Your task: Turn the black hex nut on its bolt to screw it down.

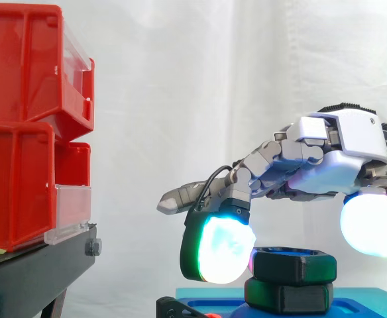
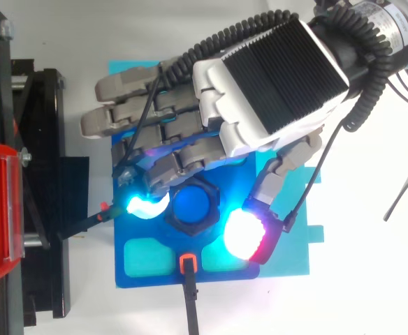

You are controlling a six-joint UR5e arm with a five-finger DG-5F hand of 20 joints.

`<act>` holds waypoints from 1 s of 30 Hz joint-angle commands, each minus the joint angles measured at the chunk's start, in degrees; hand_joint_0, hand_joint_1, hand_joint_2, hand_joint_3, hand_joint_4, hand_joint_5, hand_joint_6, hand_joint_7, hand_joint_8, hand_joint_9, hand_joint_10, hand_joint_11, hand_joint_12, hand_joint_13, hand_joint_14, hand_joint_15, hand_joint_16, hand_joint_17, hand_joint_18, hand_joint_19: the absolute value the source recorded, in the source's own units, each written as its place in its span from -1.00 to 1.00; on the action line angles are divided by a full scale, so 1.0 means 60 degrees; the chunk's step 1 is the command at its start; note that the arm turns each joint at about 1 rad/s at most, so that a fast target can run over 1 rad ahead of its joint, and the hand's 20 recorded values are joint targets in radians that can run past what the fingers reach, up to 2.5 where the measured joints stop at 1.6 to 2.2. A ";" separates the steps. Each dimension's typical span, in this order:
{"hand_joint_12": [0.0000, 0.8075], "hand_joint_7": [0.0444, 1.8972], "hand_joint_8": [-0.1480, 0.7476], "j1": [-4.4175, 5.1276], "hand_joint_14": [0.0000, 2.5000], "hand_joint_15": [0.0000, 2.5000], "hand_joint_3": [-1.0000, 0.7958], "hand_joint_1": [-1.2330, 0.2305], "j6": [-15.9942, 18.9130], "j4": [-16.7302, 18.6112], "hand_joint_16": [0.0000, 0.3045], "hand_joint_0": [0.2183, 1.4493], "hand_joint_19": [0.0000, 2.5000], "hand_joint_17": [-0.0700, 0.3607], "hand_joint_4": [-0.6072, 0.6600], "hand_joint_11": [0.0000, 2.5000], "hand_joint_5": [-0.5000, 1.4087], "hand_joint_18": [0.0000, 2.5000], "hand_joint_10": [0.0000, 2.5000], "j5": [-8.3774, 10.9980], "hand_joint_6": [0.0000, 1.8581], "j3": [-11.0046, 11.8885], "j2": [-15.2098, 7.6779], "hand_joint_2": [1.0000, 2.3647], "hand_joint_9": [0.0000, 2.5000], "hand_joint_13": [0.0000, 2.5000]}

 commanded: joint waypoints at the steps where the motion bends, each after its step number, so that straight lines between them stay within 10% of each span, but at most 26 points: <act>1: -0.07 -0.35 0.07 -0.0057 -1.00 -0.95 -0.44 0.07 -0.0016 0.0000 -0.69 -0.66 -0.91 -0.19 0.42 -0.61 -0.69 -0.97 -0.99 -0.0048 -0.10 -0.0002 0.0000 -1.00 -0.63 -0.79; 30: -0.08 -0.34 0.07 -0.0497 -1.00 -0.94 -0.44 0.06 -0.0031 0.0030 -0.69 -0.66 -0.91 -0.19 0.42 -0.61 -0.69 -0.98 -0.99 -0.0546 -0.11 -0.0017 0.0000 -1.00 -0.63 -0.79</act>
